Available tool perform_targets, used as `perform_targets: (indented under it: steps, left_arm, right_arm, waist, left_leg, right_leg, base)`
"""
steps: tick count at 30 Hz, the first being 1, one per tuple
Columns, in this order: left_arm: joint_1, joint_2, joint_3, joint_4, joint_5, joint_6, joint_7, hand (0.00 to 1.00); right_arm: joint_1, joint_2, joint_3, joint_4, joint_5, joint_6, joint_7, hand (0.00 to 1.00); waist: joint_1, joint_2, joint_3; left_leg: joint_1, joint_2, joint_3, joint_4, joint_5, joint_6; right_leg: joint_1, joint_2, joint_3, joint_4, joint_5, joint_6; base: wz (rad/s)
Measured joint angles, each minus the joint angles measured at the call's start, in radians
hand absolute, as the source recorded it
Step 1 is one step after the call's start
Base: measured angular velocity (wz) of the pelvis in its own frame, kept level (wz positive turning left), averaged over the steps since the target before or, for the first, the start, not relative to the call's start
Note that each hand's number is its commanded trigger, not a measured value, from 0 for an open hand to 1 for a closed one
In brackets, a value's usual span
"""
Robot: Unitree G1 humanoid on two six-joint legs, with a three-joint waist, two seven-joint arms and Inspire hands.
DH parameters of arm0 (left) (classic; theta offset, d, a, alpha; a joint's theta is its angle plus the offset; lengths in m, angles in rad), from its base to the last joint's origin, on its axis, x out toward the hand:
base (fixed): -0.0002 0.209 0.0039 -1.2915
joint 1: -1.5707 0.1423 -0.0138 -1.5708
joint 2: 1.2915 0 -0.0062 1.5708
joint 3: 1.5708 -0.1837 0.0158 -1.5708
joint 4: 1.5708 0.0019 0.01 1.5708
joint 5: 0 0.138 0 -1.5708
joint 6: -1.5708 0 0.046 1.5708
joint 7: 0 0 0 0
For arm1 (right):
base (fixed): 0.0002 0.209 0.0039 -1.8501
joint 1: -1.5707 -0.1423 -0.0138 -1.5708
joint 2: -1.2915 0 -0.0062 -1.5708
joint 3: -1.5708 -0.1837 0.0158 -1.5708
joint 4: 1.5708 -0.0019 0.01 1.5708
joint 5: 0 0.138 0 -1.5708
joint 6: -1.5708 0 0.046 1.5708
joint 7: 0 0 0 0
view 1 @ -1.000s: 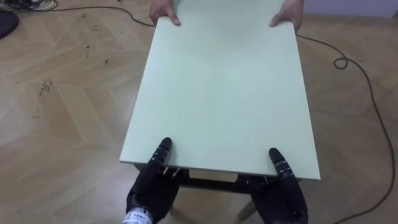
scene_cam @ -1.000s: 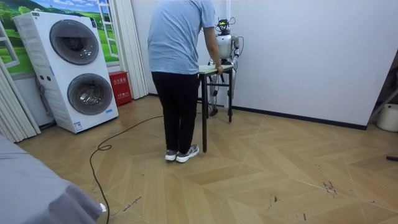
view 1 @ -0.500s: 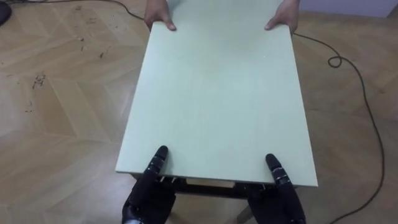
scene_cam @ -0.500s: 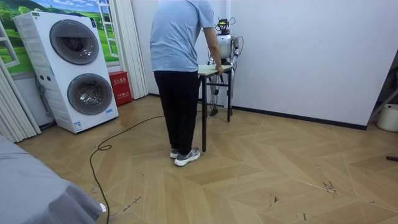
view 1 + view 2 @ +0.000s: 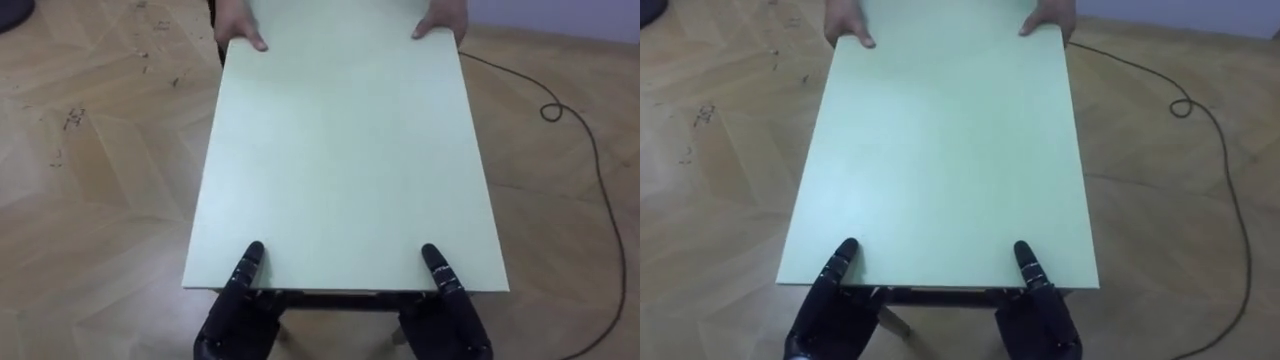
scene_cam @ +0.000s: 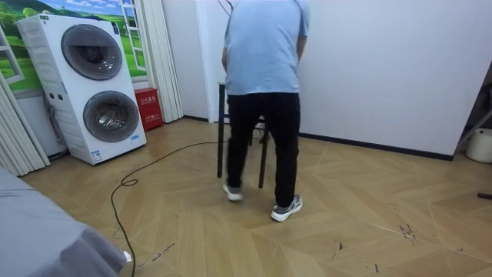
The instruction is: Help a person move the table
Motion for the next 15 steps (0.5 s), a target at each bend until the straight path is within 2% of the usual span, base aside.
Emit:
perform_targets:
  steps: [6, 9, 11, 13, 15]
  left_arm:
    - [-0.001, -0.004, 0.007, -0.006, -0.004, -0.002, -0.004, 1.00]
    - [0.000, 0.013, 0.009, -0.013, -0.025, -0.004, -0.008, 1.00]
    - [0.000, 0.014, 0.007, -0.014, -0.037, -0.005, -0.008, 1.00]
    - [0.000, 0.014, 0.006, -0.014, -0.045, -0.008, -0.008, 1.00]
    - [-0.002, 0.014, 0.005, -0.017, -0.045, -0.009, -0.007, 1.00]
  right_arm:
    - [-0.018, -0.007, 0.006, 0.000, 0.000, -0.002, -0.002, 1.00]
    - [-0.032, -0.013, 0.022, 0.000, 0.005, -0.002, -0.003, 1.00]
    - [-0.039, -0.022, 0.028, 0.000, 0.012, -0.002, -0.004, 1.00]
    - [-0.050, -0.025, 0.031, 0.000, 0.011, -0.002, -0.012, 1.00]
    - [-0.052, -0.019, 0.028, 0.001, 0.007, -0.002, -0.017, 1.00]
  waist:
    - [0.032, 0.019, -0.0035]
    - [0.034, 0.018, -0.0038]
    - [0.051, 0.017, -0.0041]
    - [0.056, 0.017, -0.0042]
    - [0.043, 0.017, -0.0045]
  left_leg:
    - [-0.012, -0.002, -0.040, -0.003, 0.006, -0.002]
    - [-0.030, -0.003, -0.070, -0.003, 0.012, -0.003]
    - [-0.036, -0.002, -0.077, 0.001, 0.014, -0.004]
    - [-0.044, -0.002, -0.089, 0.014, 0.016, -0.005]
    - [-0.065, -0.001, -0.101, 0.043, 0.017, -0.006]
  right_leg:
    - [0.009, -0.005, -0.024, 0.000, -0.004, 0.006]
    - [0.008, -0.005, -0.023, 0.000, -0.006, 0.009]
    - [0.009, -0.005, -0.024, 0.000, -0.006, 0.009]
    - [0.014, -0.009, -0.043, 0.000, -0.008, 0.012]
    - [0.036, -0.018, -0.092, 0.002, -0.018, 0.016]
  base:
    - [0.23]
    - [0.37]
    - [0.22]
    - [0.36]
    - [0.77]
